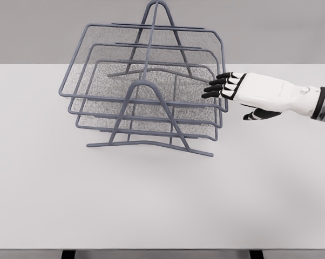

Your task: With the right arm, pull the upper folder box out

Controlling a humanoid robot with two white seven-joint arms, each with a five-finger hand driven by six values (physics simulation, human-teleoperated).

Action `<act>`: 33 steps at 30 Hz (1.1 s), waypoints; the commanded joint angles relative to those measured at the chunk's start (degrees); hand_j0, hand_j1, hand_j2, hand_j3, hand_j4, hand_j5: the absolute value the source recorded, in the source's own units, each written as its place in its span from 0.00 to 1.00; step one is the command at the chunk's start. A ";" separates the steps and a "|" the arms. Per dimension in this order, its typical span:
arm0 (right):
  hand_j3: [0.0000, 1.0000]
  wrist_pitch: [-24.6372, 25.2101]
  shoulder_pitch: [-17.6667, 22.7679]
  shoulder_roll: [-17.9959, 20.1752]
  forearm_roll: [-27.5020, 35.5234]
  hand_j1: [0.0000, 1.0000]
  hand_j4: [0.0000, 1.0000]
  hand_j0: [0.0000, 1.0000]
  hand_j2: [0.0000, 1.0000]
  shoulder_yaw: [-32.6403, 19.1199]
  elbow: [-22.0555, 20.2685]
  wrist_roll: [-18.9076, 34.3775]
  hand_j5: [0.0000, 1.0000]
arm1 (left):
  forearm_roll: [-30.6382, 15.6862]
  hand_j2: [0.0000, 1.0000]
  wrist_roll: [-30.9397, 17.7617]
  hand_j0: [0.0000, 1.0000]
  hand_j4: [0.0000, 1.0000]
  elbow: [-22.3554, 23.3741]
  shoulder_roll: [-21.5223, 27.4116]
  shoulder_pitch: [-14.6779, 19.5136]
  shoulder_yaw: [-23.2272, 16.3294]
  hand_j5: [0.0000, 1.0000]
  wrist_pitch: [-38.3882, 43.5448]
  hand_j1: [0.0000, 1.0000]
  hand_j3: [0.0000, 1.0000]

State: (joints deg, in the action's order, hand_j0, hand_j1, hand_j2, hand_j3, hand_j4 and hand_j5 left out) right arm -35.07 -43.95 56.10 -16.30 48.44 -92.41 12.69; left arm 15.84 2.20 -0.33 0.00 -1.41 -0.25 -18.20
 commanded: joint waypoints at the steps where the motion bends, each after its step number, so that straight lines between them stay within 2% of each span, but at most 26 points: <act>1: 1.00 0.07 0.00 0.24 0.04 1.00 1.00 1.00 1.00 -0.01 -0.05 -0.03 1.00 | -0.02 1.00 -0.01 1.00 1.00 -0.02 0.00 0.00 -0.01 1.00 0.00 1.00 1.00; 19: 1.00 0.07 0.53 0.94 -1.28 1.00 1.00 1.00 1.00 0.78 -0.13 -0.03 1.00 | -0.02 1.00 -0.01 1.00 1.00 -0.02 0.00 0.00 -0.01 1.00 0.00 1.00 1.00; 33: 1.00 0.07 1.76 3.67 -1.28 1.00 1.00 1.00 1.00 0.96 -0.40 -0.03 1.00 | -0.02 1.00 -0.01 1.00 1.00 -0.02 0.00 0.00 -0.01 1.00 0.00 1.00 1.00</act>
State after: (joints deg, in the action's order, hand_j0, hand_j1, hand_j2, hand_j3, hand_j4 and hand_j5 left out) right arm -35.04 -42.19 59.24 -17.71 49.47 -92.74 12.65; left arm 15.84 2.20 -0.33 0.00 -1.41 -0.26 -18.20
